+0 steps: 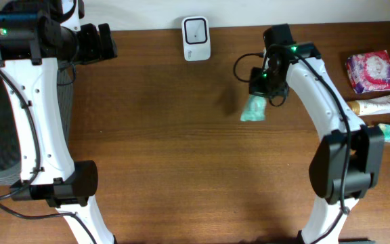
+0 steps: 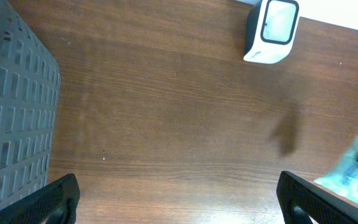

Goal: Scan the item barcode
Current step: 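Carry the mint wipes pack right with the right gripper, then lower the mint wipes pack onto the table right of center and release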

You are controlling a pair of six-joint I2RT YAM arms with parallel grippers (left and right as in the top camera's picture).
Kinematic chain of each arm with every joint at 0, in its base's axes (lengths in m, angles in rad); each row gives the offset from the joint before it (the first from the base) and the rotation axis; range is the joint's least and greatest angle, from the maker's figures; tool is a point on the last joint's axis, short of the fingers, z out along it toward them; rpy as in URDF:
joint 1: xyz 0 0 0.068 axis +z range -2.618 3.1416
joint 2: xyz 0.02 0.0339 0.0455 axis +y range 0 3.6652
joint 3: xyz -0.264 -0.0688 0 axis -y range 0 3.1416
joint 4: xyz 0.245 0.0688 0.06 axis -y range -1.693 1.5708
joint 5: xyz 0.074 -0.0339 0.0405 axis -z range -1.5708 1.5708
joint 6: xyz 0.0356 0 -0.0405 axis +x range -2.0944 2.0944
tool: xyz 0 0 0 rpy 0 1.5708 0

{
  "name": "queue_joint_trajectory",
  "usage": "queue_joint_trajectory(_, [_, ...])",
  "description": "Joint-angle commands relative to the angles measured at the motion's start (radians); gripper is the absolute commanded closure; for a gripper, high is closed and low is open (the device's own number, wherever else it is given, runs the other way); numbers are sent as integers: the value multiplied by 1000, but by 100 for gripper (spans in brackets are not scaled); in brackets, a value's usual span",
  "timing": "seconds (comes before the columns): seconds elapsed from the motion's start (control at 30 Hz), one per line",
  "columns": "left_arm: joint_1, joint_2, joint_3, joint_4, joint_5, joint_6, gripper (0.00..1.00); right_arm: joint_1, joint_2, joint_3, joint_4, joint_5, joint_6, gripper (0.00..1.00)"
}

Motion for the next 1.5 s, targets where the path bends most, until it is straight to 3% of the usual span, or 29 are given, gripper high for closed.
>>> queue_joint_trajectory(0.0, [0,-26,12,-1,11,5,1,44,-12,3,-123,463,118,96])
queue_joint_trajectory(0.2, [0,-26,12,-1,10,5,1,49,64,-9,-251,681,141,96])
queue_joint_trajectory(0.43, [0,-26,12,-1,11,5,1,51,195,-9,-272,556,117,94])
queue_joint_trajectory(0.47, [0,-26,12,-1,10,5,1,63,208,-9,-254,493,104,85])
queue_joint_trajectory(0.53, [0,-26,12,-1,10,5,1,101,212,-8,-214,352,77,57])
queue_joint_trajectory(0.63, [0,-26,12,-1,10,5,1,158,212,27,-210,274,77,25])
queue_joint_trajectory(0.67, [0,-26,12,-1,10,5,1,178,212,43,-210,248,77,18])
queue_joint_trajectory(0.83, [0,-26,12,-1,10,5,1,273,212,232,-251,45,19,1])
queue_joint_trajectory(0.93, [0,-26,12,-1,10,5,1,245,212,402,-401,167,-2,1])
queue_joint_trajectory(1.03, [0,-26,12,-1,10,5,1,164,212,463,-498,241,-3,1])
queue_joint_trajectory(1.07, [0,-26,12,-1,10,5,1,118,212,463,-526,231,-3,18])
queue_joint_trajectory(1.1, [0,-26,12,-1,10,5,1,76,212,456,-544,204,-3,44])
queue_joint_trajectory(1.17, [0,-26,12,-1,11,5,1,7,212,431,-563,97,-63,83])
queue_joint_trajectory(1.2, [0,-26,12,-1,10,5,1,-34,212,403,-562,2,-129,93])
queue_joint_trajectory(1.47, [0,-26,12,-1,10,5,1,-64,212,163,-460,-28,-177,96])
